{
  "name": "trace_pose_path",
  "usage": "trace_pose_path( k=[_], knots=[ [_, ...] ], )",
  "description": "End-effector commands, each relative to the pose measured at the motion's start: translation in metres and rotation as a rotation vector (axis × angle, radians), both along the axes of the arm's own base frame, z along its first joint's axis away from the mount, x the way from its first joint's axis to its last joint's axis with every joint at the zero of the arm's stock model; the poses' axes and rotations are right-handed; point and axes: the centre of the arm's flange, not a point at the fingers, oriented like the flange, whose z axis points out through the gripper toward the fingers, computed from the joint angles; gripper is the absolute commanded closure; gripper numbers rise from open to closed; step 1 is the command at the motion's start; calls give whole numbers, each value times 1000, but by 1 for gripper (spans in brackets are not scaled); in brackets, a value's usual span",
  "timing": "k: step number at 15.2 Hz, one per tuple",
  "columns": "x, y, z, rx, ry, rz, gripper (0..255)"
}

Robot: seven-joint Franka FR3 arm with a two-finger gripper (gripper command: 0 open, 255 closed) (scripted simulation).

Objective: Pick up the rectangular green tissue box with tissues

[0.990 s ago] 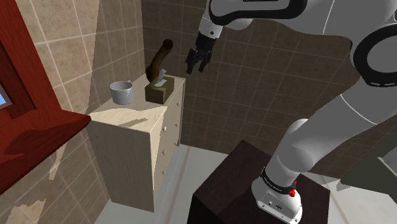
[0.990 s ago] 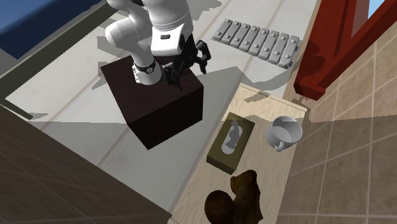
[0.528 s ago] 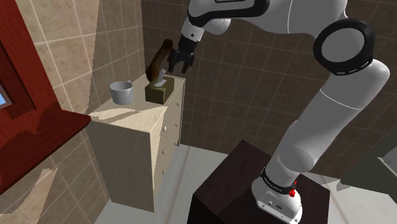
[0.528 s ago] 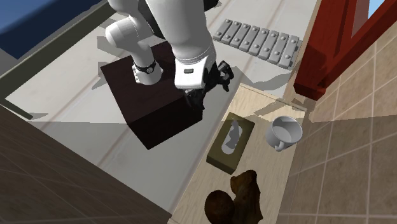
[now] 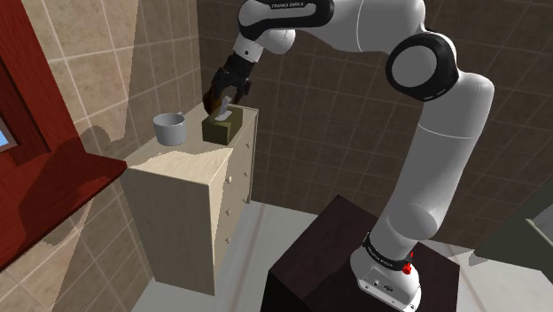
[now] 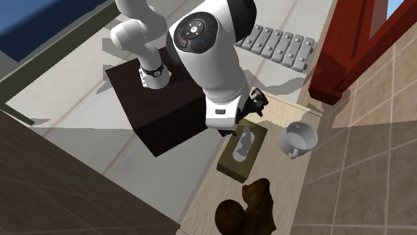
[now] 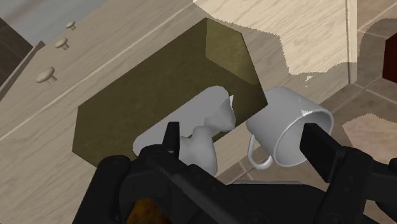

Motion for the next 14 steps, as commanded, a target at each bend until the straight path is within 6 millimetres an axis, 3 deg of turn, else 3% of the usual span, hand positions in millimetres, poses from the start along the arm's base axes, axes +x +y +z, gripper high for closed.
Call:
trace_pose_path(
  k=[1,7,8,14],
  knots=[
    [3,1,-8,4,0,-1,0],
    [3,1,-32,4,0,-1,0],
    [3,0,-32,4,0,-1,255],
    [3,0,-32,4,0,-1,255]
  ],
)
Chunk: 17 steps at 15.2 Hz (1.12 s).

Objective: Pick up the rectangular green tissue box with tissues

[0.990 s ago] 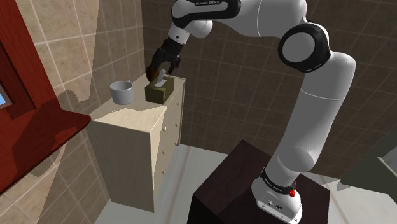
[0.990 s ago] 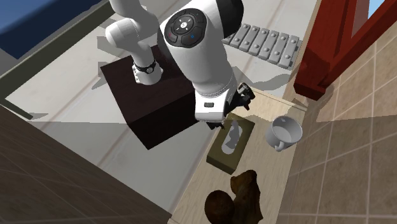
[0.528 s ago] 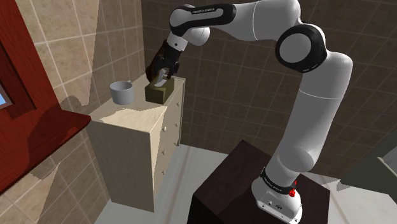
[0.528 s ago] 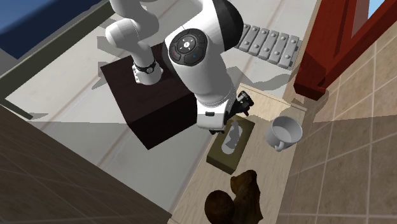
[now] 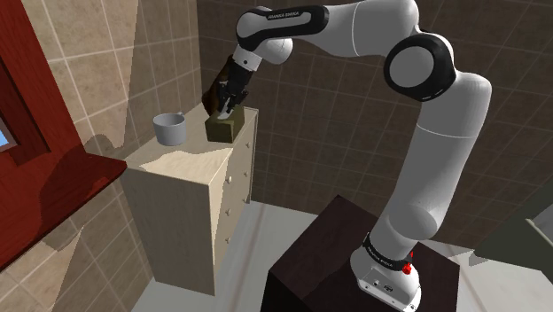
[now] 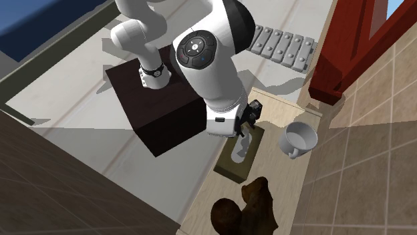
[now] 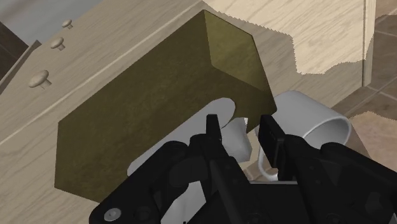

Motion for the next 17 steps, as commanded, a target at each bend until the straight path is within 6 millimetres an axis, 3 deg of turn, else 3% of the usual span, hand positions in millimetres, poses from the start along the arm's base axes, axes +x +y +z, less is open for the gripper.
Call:
trace_pose_path(
  k=[1,3,17],
  knots=[
    [0,1,-5,-1,8,2,255],
    [0,1,-4,-1,8,2,255],
    [0,1,70,-1,8,2,255]
  ],
)
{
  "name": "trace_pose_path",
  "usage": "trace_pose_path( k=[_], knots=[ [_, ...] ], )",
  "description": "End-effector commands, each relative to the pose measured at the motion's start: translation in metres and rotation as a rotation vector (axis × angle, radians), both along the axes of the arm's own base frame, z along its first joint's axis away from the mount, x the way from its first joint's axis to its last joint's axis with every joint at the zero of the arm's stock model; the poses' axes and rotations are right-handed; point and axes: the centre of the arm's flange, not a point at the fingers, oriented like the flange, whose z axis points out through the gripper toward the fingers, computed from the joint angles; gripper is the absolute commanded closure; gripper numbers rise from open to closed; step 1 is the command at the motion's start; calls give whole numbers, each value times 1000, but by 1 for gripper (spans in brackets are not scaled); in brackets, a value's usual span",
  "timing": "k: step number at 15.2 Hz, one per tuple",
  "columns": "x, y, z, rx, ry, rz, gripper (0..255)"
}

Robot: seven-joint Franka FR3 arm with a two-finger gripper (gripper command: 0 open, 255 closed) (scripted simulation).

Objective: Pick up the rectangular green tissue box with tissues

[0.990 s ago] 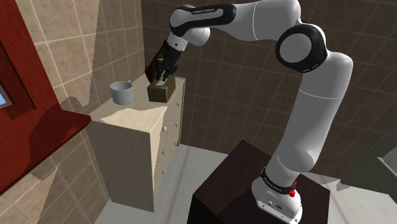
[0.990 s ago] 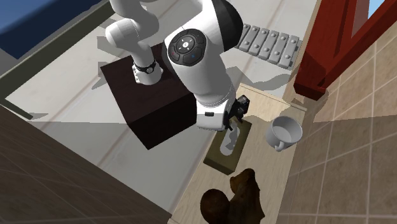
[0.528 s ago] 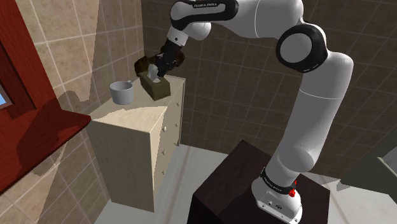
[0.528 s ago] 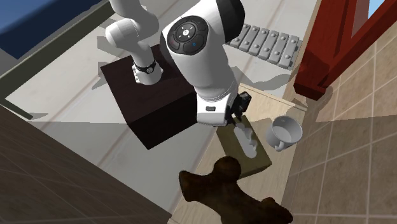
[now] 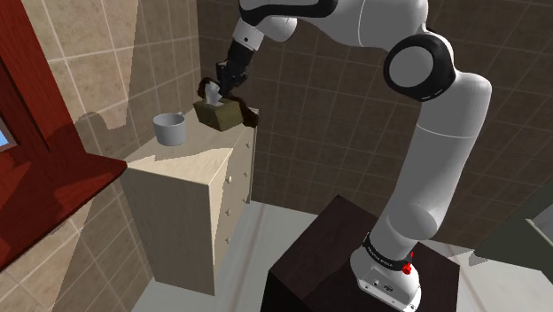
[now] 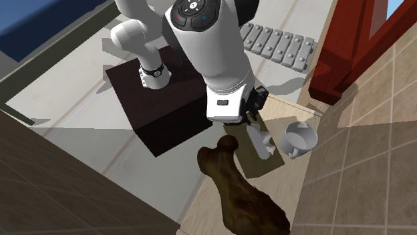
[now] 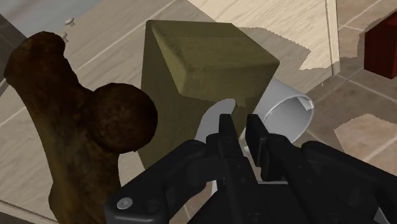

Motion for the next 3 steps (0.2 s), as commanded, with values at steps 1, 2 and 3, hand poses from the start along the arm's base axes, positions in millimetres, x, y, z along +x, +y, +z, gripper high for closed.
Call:
trace_pose_path(
  k=[1,2,3],
  knots=[
    [0,0,11,0,0,-1,255],
    [0,0,12,0,0,-1,255],
    [0,0,12,0,0,-1,255]
  ],
)
